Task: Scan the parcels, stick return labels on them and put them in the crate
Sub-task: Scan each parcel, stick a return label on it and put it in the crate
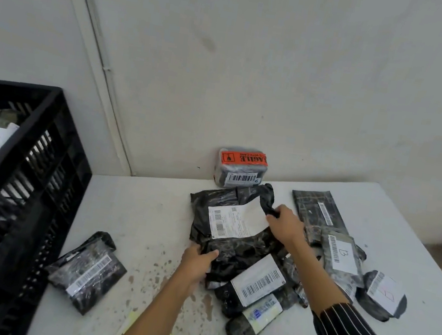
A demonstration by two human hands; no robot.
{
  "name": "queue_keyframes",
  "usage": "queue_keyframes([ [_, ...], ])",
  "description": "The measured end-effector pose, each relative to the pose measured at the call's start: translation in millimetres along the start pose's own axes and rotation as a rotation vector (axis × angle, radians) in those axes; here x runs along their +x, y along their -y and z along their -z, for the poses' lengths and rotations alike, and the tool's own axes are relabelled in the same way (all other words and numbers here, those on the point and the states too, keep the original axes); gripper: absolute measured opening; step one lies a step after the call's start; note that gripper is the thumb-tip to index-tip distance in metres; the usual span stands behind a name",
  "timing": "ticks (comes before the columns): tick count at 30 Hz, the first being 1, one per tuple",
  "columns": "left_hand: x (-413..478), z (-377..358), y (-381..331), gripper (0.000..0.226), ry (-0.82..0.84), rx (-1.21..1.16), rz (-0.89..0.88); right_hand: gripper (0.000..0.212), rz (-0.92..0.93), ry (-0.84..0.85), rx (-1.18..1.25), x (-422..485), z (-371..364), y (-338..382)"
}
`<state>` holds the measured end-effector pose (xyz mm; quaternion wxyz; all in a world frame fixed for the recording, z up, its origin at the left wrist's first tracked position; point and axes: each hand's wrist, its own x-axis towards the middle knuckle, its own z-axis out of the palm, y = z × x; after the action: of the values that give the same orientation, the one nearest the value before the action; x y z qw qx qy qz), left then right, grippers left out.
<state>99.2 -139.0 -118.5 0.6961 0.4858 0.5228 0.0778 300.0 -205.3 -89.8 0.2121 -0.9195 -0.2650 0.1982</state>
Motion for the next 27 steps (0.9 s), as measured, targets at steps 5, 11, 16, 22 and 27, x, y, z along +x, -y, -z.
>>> queue_keyframes([
  [5,-14.5,21.9,-10.8,0.034,-0.046,-0.099,0.0,0.017,0.14,0.001,0.322,-19.2,14.4,20.7],
  [11,-34.6,43.7,-14.6,0.045,-0.096,-0.287,-0.032,0.013,0.086,0.065,0.979,-70.6,35.9,43.7],
  [16,-54.6,29.7,-14.6,0.049,-0.152,-0.515,-0.004,0.01,0.066,0.115,1.31,-110.5,35.8,40.2],
  [22,-85.9,-4.4,-14.4,0.044,0.078,-0.939,0.07,0.007,0.109,0.162,1.519,-153.2,39.2,8.2],
  [27,-93.9,-25.9,-2.4,0.01,0.126,-0.783,0.05,0.011,0.095,0.141,1.409,-194.8,34.9,-39.1],
])
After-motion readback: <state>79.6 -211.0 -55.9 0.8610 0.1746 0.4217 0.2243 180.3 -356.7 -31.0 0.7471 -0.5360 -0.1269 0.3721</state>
